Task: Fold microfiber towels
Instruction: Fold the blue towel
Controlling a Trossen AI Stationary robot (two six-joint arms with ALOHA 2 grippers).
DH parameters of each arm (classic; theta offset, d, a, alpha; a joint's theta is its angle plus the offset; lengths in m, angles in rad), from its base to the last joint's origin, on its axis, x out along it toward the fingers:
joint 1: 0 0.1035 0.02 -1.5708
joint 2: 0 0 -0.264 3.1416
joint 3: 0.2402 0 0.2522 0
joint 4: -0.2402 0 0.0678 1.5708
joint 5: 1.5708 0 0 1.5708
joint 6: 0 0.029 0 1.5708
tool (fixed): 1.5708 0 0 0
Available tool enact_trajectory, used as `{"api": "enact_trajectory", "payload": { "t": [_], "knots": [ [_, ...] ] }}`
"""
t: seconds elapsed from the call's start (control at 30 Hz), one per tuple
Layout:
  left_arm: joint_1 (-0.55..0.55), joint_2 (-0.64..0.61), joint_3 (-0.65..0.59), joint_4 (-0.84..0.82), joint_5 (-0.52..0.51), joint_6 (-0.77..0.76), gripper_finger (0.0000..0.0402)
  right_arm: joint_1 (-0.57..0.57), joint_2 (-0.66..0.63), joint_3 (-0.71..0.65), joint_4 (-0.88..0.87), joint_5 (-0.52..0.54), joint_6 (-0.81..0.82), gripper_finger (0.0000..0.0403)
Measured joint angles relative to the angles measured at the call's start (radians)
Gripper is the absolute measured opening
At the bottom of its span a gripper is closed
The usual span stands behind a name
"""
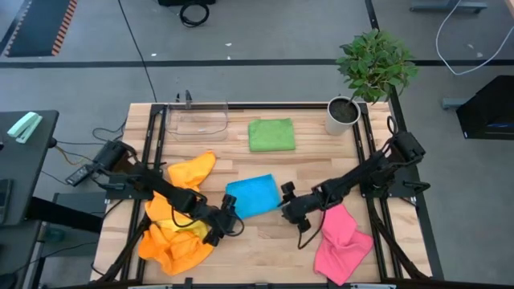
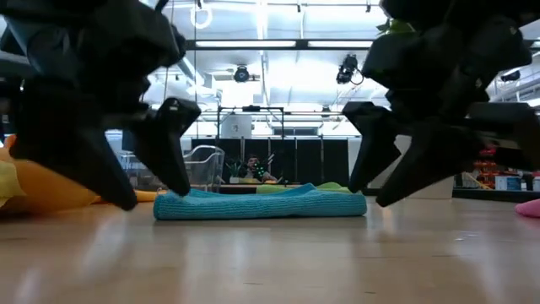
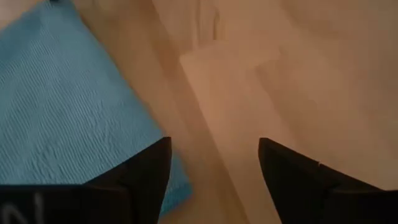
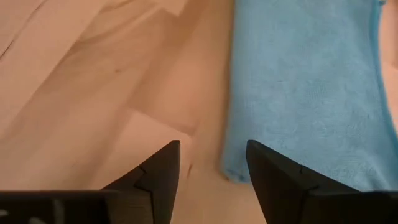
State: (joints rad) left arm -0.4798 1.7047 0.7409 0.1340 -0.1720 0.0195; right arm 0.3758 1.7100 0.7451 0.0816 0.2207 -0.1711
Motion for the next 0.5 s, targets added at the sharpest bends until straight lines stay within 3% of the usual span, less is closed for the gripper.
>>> {"api": "enact_trajectory", "payload": {
  "t": [0.5],
  "knots": [
    [0.006, 0.043, 0.002, -0.010, -0.038, -0.094, 0.0227, -0.052, 0.084, 0.003, 0.096, -0.015, 0.036, 0.0185]
  ]
}}
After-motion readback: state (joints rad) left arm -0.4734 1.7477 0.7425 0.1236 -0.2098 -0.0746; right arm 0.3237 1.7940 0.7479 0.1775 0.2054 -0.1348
